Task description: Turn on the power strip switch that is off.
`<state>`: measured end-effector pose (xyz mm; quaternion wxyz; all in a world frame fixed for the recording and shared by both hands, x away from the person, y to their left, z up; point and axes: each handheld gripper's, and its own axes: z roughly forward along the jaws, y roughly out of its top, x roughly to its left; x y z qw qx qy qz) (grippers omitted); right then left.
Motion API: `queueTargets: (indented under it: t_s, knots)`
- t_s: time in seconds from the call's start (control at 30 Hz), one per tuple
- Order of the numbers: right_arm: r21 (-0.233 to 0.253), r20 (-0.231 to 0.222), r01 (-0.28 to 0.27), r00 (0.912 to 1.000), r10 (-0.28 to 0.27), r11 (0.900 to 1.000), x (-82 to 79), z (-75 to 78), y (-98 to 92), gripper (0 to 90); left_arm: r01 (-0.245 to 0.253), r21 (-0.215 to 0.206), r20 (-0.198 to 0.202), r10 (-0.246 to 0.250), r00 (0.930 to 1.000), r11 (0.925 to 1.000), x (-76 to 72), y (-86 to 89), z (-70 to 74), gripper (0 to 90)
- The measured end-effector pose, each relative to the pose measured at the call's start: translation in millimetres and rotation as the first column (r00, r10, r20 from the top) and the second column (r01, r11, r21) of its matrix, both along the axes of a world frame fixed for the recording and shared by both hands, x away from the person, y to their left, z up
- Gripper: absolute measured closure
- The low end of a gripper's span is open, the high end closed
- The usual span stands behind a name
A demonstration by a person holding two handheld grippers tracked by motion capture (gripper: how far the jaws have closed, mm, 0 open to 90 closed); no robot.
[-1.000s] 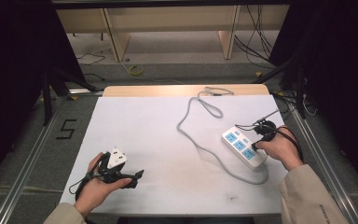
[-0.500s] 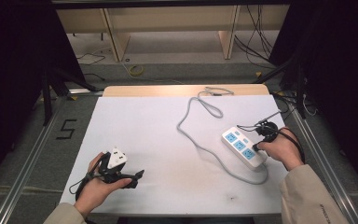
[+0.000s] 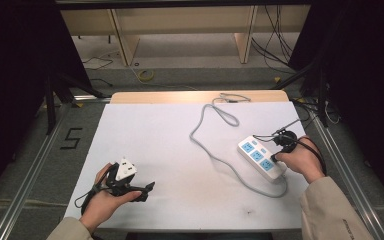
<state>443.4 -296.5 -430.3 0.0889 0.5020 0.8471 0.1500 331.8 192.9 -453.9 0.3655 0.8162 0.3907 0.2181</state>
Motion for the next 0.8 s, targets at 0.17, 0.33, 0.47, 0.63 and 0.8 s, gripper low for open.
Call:
queueTargets:
  t_s: [0.17, 0.33, 0.47, 0.63, 0.8]
  knots:
    - [-0.003, 0.002, -0.006, 1.0, 0.006, 1.0, -0.3, 0.3, 0.5, 90.0, 0.003, 0.002, 0.0, -0.003, 1.0, 1.0, 0.6, -0.1, -0.1, 8.1]
    - [0.002, 0.005, -0.002, 1.0, 0.002, 1.0, -0.7, 0.2, -0.1, 90.0, 0.001, 0.0, 0.0, -0.001, 1.0, 1.0, 0.3, -0.2, -0.1, 8.1]
    - [-0.004, 0.01, -0.007, 0.9999, 0.007, 1.0, -1.3, 0.4, 0.6, 90.0, 0.001, 0.0, 0.0, -0.001, 1.0, 1.0, 0.2, -0.2, -0.1, 8.1]
    - [-0.006, 0.016, -0.01, 0.9998, 0.01, 1.0, -1.7, 0.3, 0.8, 90.0, 0.001, 0.001, -0.001, -0.001, 1.0, 1.0, 0.4, -0.2, -0.2, 8.1]
    - [-0.008, 0.02, -0.01, 0.9998, 0.01, 1.0, -2.2, 0.5, 1.0, 90.0, 0.001, 0.001, -0.001, -0.001, 1.0, 1.0, 0.3, -0.2, -0.2, 8.2]
